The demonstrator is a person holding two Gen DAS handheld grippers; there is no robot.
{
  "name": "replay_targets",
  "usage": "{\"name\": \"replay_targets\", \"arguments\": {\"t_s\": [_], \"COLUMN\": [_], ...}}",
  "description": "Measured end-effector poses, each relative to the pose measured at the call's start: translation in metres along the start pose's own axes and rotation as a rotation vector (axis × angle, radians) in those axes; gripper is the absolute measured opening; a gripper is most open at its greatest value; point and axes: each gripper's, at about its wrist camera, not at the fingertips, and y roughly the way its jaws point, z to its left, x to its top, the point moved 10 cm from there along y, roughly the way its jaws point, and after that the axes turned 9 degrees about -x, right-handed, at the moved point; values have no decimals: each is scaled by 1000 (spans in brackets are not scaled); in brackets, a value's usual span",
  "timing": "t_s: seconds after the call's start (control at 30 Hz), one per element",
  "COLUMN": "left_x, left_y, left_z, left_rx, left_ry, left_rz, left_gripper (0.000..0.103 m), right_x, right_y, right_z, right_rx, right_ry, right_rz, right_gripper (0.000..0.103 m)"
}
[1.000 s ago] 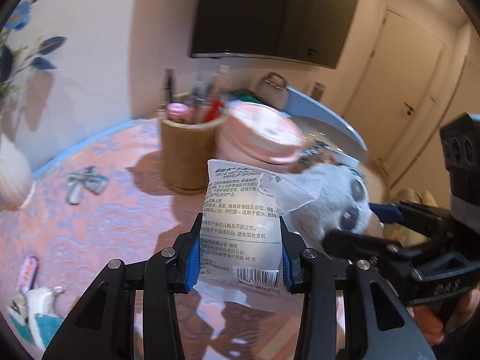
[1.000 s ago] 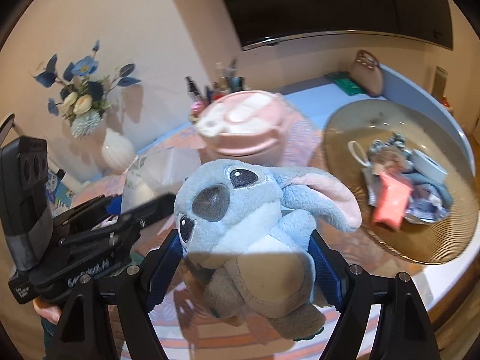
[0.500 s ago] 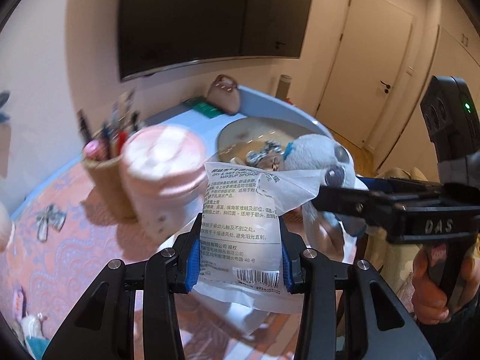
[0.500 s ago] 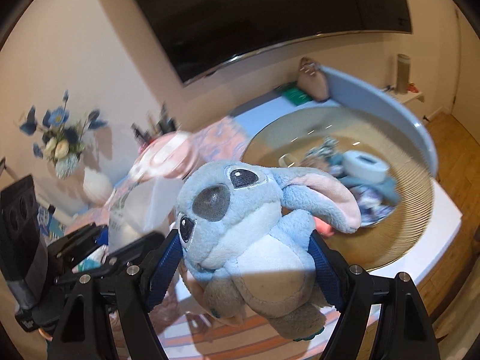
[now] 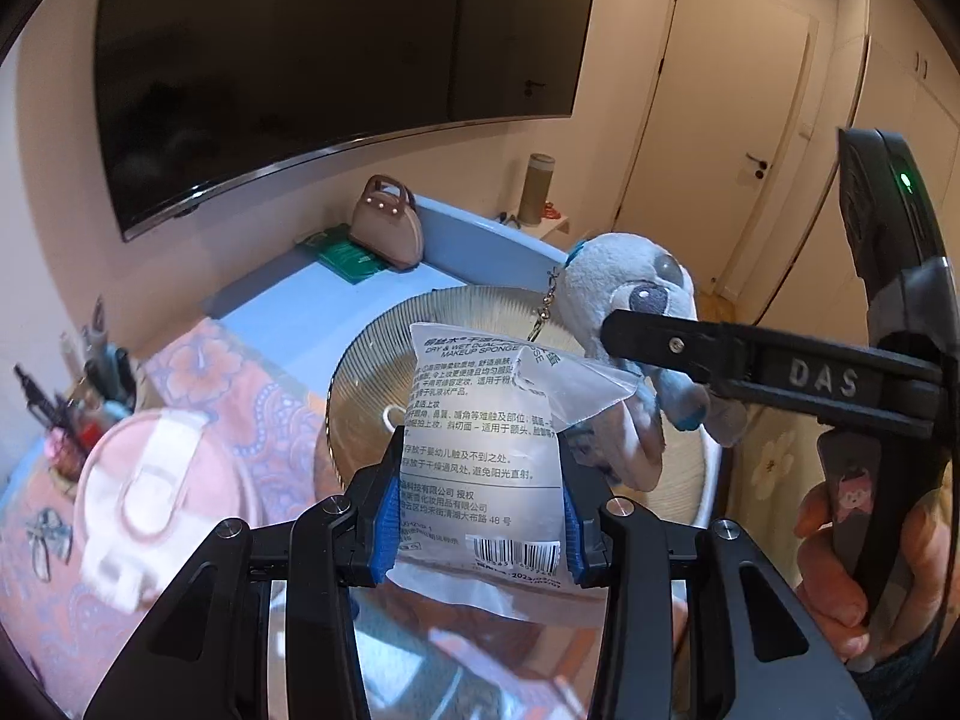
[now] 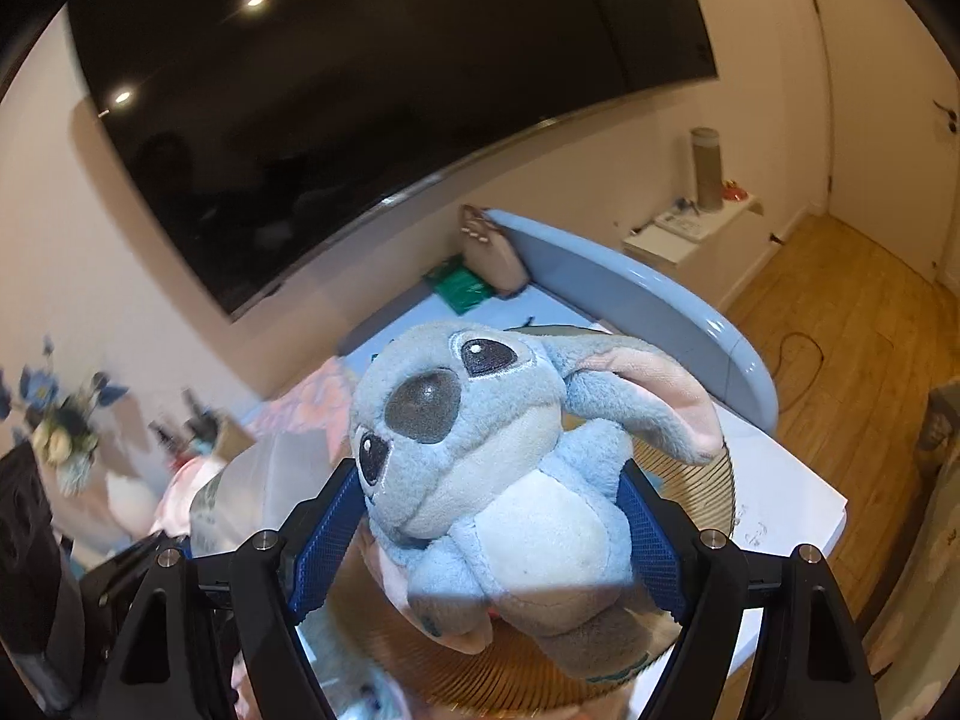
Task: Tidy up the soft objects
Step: 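Carry the plastic packet and blue plush toy in both grippers over the amber plate, then open both grippers to drop the packet and plush toy onto the plate, then move both open grippers back over the remaining items on the tablecloth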
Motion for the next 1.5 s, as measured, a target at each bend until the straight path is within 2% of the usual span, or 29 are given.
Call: {"name": "replay_targets", "arguments": {"t_s": [0.07,0.13,0.2,0.4,0.57,0.73,0.87,1.13,1.2,1.4,1.5], "left_x": [2,1,2,-9,-21,-34,-50,-105,-124,-191,-220], "left_y": [5,13,19,16,-11,-64,-117,-230,-258,-345,-368], "left_z": [0,-1,-1,-6,-9,5,41,130,151,209,231], "left_rx": [35,9,-16,-24,-34,19,59,279,334,512,566], "left_ry": [22,10,-7,26,39,28,-84,-270,-321,-444,-510], "left_rz": [-15,-9,-15,0,-24,-95,-168,-287,-308,-362,-363], "left_gripper": [42,67,74,74,74,74,74,74,74,74,74], "right_x": [3,5,4,1,-13,-32,-50,-89,-109,-160,-187], "right_y": [11,21,29,21,9,-9,-20,-30,-33,-36,-36], "right_z": [-5,-9,-13,-24,-13,15,42,97,126,200,236], "right_rx": [2,5,19,33,38,41,58,126,180,257,293], "right_ry": [7,13,27,56,17,-72,-147,-223,-270,-410,-474], "right_rz": [20,41,77,90,97,71,63,92,121,184,208], "right_gripper": [83,83,83,83,83,83,83,83,83,83,83]}}
